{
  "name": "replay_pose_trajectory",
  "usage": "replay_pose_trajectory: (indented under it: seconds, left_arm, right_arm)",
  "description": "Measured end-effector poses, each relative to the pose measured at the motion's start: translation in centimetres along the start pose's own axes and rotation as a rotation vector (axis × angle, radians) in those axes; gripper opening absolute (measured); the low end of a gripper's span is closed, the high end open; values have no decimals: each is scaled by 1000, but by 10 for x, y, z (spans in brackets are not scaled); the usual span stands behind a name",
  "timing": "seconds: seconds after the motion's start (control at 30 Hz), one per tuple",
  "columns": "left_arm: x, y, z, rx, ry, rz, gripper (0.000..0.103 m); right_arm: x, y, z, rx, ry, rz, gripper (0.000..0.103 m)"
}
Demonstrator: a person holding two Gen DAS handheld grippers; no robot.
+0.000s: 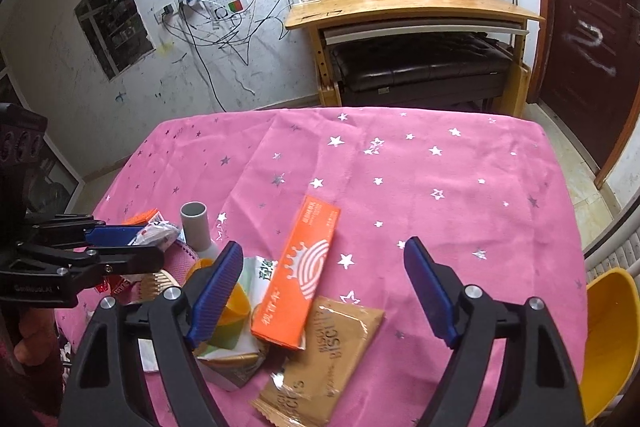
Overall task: Collect trash
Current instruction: 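Grasp the Hello Kitty tissue pack with the left tool while the right tool grasps the orange box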
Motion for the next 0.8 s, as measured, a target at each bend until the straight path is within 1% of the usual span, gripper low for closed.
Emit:
replay_pose_trajectory:
  seconds: [0.07, 0.17, 0.33, 0.47, 0.5, 0.57, 0.63, 0.7, 0.8]
  left_arm:
    - [1, 0, 3, -2, -11, 12, 24]
    - [7, 1, 5, 7, -40, 22, 22]
    - [21, 3, 2, 9, -77, 32, 21]
    - [29, 1, 1, 13, -92, 39, 21]
    - [31, 0, 2, 13, -94, 43, 21]
    - [33, -1, 1, 12, -98, 44, 21]
    - [34, -3, 2, 14, -98, 48, 22]
    - [34, -2, 2, 10, -98, 48, 21]
    - [35, -1, 2, 5, -101, 43, 22]
  right_arm:
    - [-5, 1, -3, -4, 9, -1, 77]
    - [-11, 1, -6, -3, 21, 4, 77]
    - [-25, 6, -9, 12, 60, 23, 77]
    - [-33, 7, -9, 12, 73, 37, 77]
    - [-34, 6, -9, 10, 73, 35, 75]
    - [-35, 4, -9, 0, 71, 18, 62]
    - [-35, -1, -10, -31, 65, -20, 37]
    - [-36, -6, -10, -50, 65, -53, 25]
    - [-34, -12, -9, -70, 57, -79, 19]
Point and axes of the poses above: each gripper's, at about its wrist camera, not at the fingertips, and x roughly against the way its jaws point, y to its left, z to its underside, the point moved 2 cm from there along -x, roughly the way its jaws point, and after that the axes turned 8 degrees about y, right-handed, at the moved point
